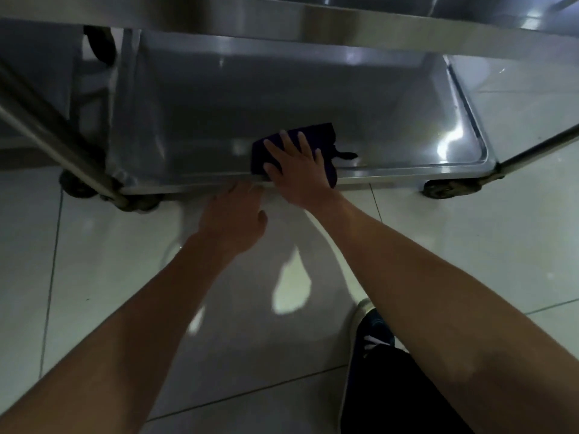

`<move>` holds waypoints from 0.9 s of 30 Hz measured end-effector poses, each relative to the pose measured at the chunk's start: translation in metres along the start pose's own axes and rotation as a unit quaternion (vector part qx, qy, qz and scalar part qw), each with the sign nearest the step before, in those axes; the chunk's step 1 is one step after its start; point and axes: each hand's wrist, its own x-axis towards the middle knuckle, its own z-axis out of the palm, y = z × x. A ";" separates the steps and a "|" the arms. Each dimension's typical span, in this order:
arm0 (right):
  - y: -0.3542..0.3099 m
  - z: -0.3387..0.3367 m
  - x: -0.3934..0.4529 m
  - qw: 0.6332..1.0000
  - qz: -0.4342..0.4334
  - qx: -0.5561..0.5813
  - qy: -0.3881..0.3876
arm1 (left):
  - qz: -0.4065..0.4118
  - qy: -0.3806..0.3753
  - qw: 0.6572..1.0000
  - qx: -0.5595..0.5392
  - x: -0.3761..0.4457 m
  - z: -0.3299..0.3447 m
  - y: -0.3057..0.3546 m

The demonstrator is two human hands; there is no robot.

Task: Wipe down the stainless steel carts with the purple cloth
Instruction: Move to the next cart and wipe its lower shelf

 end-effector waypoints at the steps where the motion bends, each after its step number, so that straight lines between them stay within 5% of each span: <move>1: 0.006 0.004 0.006 1.000 0.000 0.011 -0.004 | 0.003 0.006 1.000 -0.004 0.007 0.004 0.004; 6: 0.054 0.023 0.011 0.999 -0.021 0.015 0.047 | 0.007 0.047 0.998 -0.035 0.033 0.020 0.030; 27: 0.334 -0.021 -0.030 0.973 0.176 0.057 0.138 | 0.179 0.063 0.981 0.027 0.156 0.056 0.249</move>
